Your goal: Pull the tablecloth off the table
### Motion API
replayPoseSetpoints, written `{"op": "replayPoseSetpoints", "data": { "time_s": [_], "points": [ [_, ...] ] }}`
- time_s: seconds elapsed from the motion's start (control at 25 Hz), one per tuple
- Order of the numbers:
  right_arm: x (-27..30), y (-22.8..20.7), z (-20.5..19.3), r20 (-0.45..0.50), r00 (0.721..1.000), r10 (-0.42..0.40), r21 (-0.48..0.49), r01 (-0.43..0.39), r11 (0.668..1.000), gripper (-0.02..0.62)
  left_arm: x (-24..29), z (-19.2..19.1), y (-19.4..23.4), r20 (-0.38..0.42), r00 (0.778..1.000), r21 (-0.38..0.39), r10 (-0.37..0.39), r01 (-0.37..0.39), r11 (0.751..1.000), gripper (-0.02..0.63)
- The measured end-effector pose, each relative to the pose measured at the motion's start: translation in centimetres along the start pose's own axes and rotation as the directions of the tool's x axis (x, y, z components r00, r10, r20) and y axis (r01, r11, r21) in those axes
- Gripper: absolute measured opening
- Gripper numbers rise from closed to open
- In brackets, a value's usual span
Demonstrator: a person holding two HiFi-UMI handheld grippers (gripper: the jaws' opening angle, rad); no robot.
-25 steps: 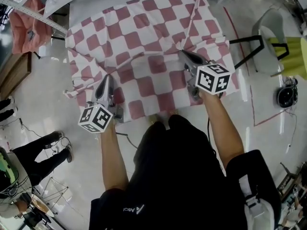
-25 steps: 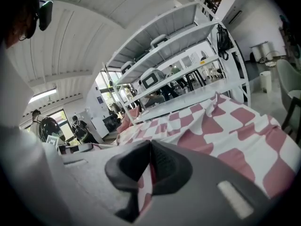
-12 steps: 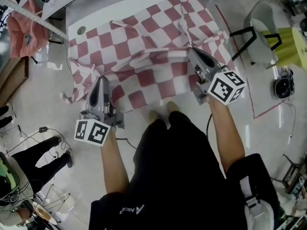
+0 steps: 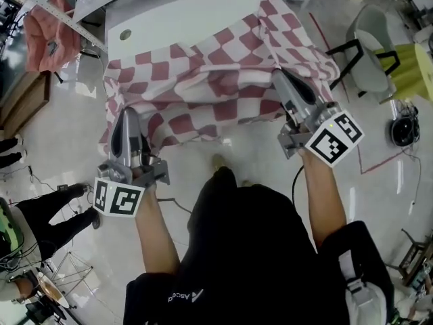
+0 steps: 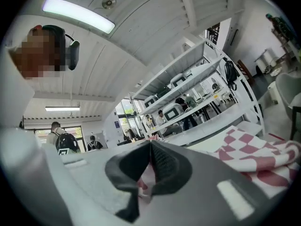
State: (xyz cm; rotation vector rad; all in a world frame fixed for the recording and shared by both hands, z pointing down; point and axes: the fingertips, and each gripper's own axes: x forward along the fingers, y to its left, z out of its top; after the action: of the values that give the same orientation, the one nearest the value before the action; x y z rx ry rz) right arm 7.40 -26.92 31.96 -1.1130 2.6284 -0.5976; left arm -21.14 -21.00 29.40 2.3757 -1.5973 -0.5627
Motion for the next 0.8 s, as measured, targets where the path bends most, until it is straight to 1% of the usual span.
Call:
{"op": "replayPoseSetpoints", "data": {
  "time_s": [0.2, 0.36, 0.48, 0.6, 0.72, 0.8],
  "points": [
    [-5.2, 4.0, 3.3, 0.062, 0.993, 0.098, -0.006, -0.098, 0.995, 0.002, -3.7, 2.9, -6.6, 0.062, 0.998, 0.080, 0.015, -0.020, 0.997, 0.009],
    [-7.3, 7.4, 5.9, 0.093, 0.981, 0.170, -0.037, -0.168, 0.985, 0.003, -5.8, 5.1, -9.6, 0.107, 0.993, 0.123, 0.044, -0.057, 0.991, 0.009],
    [-8.1, 10.1, 7.9, 0.109, 0.971, 0.215, -0.062, -0.209, 0.976, 0.003, -7.0, 6.8, -11.3, 0.128, 0.991, 0.136, 0.043, -0.060, 0.989, 0.009],
    [-10.5, 14.6, 8.9, 0.118, 0.960, 0.255, -0.094, -0.244, 0.965, 0.003, -10.5, 8.9, -13.3, 0.154, 0.988, 0.129, 0.033, -0.053, 0.990, 0.009],
    [-12.5, 19.5, 10.5, 0.137, 0.938, 0.318, -0.132, -0.301, 0.945, 0.003, -13.9, 11.9, -14.7, 0.195, 0.981, 0.117, 0.007, -0.030, 0.993, 0.009],
    [-13.0, 22.2, 11.8, 0.157, 0.923, 0.351, -0.131, -0.333, 0.934, 0.003, -15.6, 14.2, -15.0, 0.214, 0.977, 0.115, -0.015, -0.010, 0.993, 0.009]
  ]
}}
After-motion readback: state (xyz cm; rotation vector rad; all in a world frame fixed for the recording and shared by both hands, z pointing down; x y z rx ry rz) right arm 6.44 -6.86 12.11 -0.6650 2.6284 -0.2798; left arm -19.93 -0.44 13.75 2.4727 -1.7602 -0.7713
